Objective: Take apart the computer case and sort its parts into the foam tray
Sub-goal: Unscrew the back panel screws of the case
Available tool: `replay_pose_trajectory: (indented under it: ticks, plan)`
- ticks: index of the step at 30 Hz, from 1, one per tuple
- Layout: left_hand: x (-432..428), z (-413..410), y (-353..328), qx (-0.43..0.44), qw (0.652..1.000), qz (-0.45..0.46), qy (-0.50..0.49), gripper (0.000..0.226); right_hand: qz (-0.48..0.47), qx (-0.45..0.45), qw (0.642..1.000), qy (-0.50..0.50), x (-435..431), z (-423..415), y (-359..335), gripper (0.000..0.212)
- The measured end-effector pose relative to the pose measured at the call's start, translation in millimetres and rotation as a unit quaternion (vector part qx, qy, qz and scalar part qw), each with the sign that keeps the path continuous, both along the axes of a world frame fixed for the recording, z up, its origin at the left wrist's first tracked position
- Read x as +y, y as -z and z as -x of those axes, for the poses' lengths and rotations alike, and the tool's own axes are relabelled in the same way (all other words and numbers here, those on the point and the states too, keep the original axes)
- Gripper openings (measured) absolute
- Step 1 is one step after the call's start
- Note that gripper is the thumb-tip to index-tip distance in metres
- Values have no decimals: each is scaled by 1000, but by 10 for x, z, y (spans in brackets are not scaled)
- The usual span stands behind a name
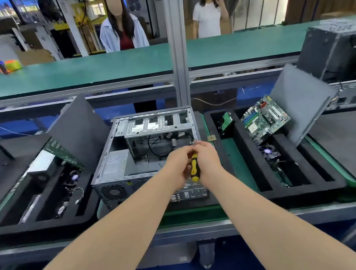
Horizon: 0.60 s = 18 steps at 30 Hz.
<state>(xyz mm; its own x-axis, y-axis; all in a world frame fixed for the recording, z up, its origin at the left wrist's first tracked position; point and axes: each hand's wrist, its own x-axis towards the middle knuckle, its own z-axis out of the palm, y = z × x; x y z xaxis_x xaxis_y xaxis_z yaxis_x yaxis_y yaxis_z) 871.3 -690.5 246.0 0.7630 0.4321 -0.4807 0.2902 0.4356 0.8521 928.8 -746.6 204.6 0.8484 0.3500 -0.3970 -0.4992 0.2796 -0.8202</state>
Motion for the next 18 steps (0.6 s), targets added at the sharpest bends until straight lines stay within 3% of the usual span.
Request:
replay_pose_trajectory:
  ticks: [10, 18]
  plan:
    - [1256, 949, 203, 27, 994, -21, -108, 25, 57, -43, 975, -209, 932, 871, -13, 22]
    - [2001, 1694, 507, 39, 989, -12, -142, 16, 127, 4, 942, -311, 1462, 1589, 211, 26]
